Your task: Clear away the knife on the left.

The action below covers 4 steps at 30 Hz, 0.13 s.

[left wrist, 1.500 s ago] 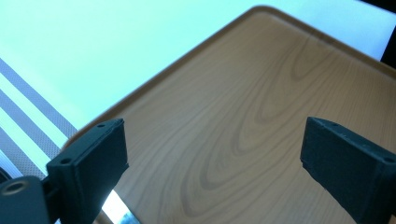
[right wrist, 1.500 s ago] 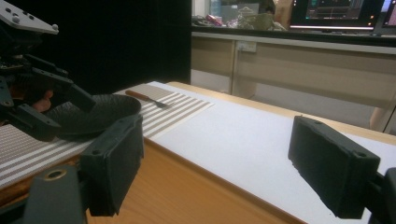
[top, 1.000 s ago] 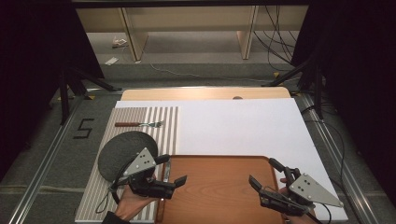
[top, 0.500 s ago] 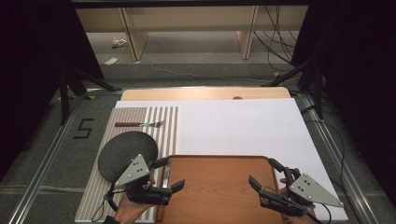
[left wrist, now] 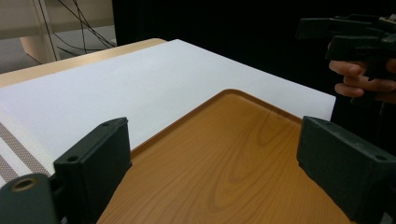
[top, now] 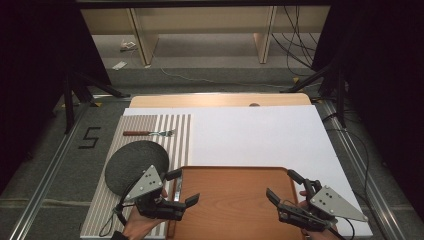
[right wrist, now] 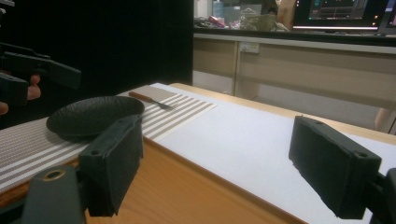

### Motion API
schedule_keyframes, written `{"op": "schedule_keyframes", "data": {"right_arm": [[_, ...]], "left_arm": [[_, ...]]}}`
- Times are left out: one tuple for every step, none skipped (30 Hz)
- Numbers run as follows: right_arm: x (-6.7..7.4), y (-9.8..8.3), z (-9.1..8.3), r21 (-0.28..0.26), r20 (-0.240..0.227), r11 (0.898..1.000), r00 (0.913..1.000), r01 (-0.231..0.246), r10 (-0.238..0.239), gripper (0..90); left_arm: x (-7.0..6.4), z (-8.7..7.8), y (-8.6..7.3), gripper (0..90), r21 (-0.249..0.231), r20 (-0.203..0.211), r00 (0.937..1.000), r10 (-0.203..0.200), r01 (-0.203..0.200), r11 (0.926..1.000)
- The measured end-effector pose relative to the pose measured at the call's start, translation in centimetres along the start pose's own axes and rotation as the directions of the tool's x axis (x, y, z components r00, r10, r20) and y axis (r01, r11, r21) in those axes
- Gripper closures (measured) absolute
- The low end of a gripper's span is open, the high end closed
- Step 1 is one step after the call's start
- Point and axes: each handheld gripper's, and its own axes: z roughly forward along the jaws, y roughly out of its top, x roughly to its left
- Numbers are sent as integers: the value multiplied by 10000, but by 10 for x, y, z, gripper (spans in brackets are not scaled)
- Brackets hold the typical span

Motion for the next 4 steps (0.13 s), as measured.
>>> {"op": "schedule_keyframes", "data": {"right_arm": [[0,0,0,0,0,10000,10000,0,0,188],[0,0,0,-3,0,10000,10000,-1,1,187],[0,0,0,-3,0,10000,10000,-1,1,187],[0,0,0,0,3,10000,10000,7,-7,187]], "left_arm": [[0,0,0,95,23,2,10000,24,-24,10000],[0,0,0,95,20,12,10000,19,-19,10000],[-1,0,0,95,19,22,10000,23,-23,10000],[-1,1,0,96,34,33,10000,15,-15,10000]]}}
